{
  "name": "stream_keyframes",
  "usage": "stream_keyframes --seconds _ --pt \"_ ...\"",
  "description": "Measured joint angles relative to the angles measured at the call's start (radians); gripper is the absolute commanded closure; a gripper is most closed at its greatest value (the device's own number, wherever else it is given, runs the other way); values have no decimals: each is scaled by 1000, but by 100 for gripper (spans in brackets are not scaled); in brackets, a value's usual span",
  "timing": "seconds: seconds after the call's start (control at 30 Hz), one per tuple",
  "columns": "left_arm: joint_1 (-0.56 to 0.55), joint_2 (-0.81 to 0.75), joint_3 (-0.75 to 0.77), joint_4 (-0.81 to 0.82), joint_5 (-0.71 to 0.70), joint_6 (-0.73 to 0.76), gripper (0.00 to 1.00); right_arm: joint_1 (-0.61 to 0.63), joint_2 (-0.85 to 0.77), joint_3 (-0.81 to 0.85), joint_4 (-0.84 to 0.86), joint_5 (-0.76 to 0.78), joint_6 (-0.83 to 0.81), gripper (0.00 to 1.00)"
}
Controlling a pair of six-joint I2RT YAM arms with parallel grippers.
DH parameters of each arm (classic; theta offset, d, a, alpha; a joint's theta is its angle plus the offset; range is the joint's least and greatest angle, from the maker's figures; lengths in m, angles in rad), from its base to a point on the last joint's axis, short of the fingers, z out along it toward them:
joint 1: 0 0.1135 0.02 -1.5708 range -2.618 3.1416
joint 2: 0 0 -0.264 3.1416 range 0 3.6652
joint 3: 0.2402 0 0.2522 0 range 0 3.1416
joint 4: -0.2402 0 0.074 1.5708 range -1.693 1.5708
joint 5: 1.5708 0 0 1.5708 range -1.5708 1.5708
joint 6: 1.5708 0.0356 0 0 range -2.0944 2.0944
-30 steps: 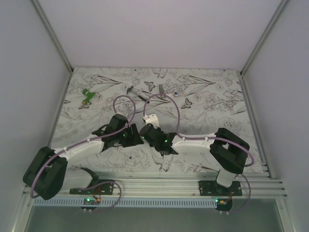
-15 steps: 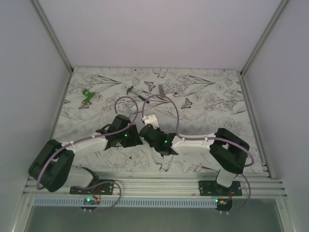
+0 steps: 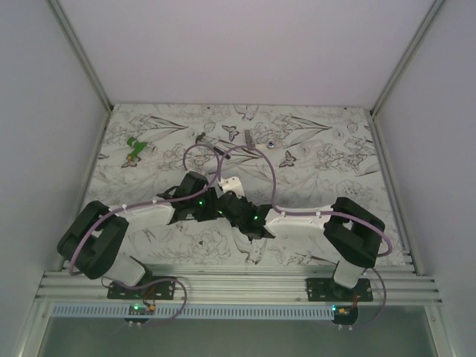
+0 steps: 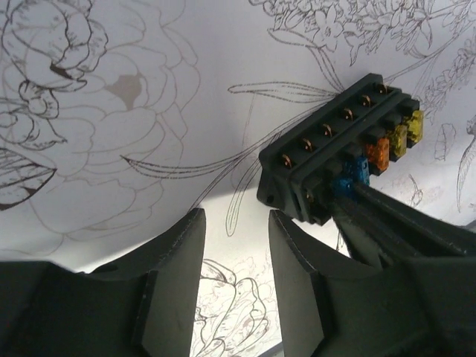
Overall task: Snap on the fuse box
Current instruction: Adjust the fuse box base at the center of the board.
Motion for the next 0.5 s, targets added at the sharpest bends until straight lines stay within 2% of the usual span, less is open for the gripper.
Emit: stream_keyframes --seconds 0.2,0.37,0.5 --pt "0 30 21 19 0 -3 57 -9 -27 0 -16 -23 -4 71" --pt "0 35 26 21 0 -3 57 -19 -76 -3 -18 -32 -11 60" --pt "0 47 37 22 0 -3 57 -34 -119 -11 -17 -48 -26 56"
